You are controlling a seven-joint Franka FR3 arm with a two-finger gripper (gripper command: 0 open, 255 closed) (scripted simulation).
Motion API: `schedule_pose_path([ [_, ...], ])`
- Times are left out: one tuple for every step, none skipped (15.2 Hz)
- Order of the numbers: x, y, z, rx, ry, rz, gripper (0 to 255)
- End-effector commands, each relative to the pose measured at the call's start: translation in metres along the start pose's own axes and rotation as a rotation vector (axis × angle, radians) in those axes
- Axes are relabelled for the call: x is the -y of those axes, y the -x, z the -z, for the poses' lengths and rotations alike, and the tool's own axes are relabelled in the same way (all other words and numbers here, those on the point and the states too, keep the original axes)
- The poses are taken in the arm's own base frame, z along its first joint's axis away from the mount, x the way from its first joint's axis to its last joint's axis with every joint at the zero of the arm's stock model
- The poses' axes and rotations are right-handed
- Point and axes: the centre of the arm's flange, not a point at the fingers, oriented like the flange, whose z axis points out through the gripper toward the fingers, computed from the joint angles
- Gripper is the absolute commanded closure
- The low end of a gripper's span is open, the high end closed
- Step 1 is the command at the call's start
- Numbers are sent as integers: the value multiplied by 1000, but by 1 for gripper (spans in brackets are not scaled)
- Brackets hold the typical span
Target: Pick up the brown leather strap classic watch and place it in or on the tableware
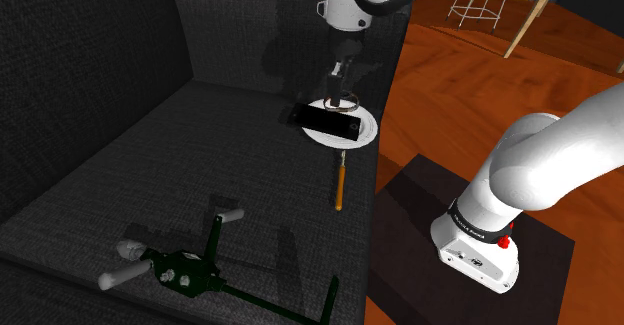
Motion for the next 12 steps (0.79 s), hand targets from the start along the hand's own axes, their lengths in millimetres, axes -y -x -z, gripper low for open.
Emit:
schedule_pose_path([
  [0,-1,-11,0,0,0,255],
  [0,-1,-16,0,0,0,255],
  [0,-1,-26,0,0,0,255],
  [0,-1,-26,0,0,0,255],
  [0,0,-26,0,0,0,255],
  [0,0,-26,0,0,0,255],
  [0,-1,-26,0,0,0,255],
  [0,-1,-26,0,0,0,255],
  [0,-1,-26,0,0,0,255],
  [0,-1,-26,0,0,0,255],
  [0,-1,-26,0,0,0,255],
  [0,0,-25,0,0,0,0],
])
